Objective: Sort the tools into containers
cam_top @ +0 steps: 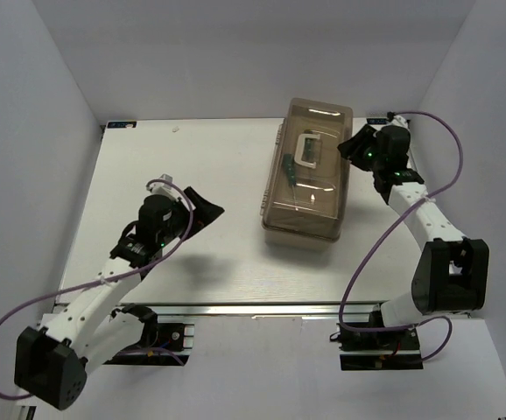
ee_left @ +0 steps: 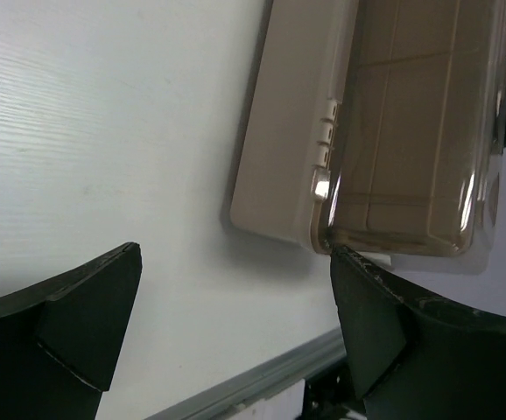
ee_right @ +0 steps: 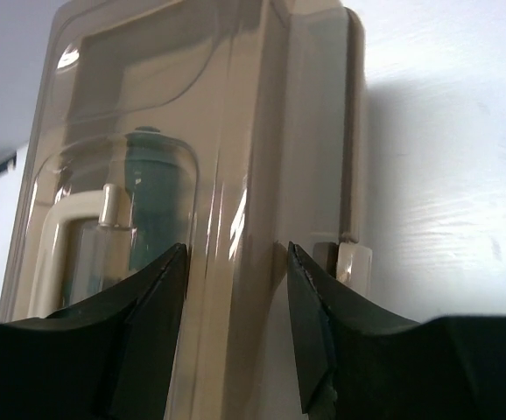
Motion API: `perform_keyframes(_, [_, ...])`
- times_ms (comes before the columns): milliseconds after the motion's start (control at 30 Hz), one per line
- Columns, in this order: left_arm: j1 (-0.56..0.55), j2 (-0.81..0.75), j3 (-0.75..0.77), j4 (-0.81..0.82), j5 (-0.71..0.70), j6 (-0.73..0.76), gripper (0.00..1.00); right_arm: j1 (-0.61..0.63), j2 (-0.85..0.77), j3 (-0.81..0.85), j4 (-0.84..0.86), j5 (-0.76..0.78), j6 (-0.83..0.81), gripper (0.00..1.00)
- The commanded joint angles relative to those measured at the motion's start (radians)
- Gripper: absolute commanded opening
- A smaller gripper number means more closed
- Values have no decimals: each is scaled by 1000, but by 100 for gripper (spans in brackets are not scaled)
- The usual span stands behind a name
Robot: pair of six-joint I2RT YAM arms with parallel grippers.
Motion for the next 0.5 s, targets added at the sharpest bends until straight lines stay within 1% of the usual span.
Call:
perform_keyframes(0, [-68,85,28,143,60,-60,98,-103,-3,-116,-239,97,53,23])
perform_keyframes(33, [-108,117,39,165,62,-60,98,-149,-19,-128,-236,78,61,22])
perform_keyframes(67, [-125,183,53,180,68,-60,98,-158,-27,-148,-232,66,72,22])
perform_keyframes(100, [-143,215,73,202,86,-60,98,-164,-35,-156,-224,52,67,26])
perform_keyframes(133, [-174,246,80,243,94,-60,98,-168,-55,-162,-194,-1,57,31])
perform_keyframes(167, [-183,302,90,262,105,-57,97,-168,-65,-173,-172,-33,37,40])
perform_keyframes(200, [-194,327,103,275,123,-55,97,-168,-75,-174,-155,-101,26,45])
perform_keyframes(267, [-206,381,111,308,141,-55,97,-166,-95,-181,-112,-158,15,51])
perform_keyframes(400, [-212,430,120,351,163,-54,97,-166,-116,-187,-85,-207,1,58])
perform_keyframes(433, [-216,439,130,367,177,-54,97,-168,-124,-187,-81,-222,-5,61])
perform_keyframes(467, [-217,450,134,374,184,-51,97,-168,-133,-185,-75,-239,-16,71])
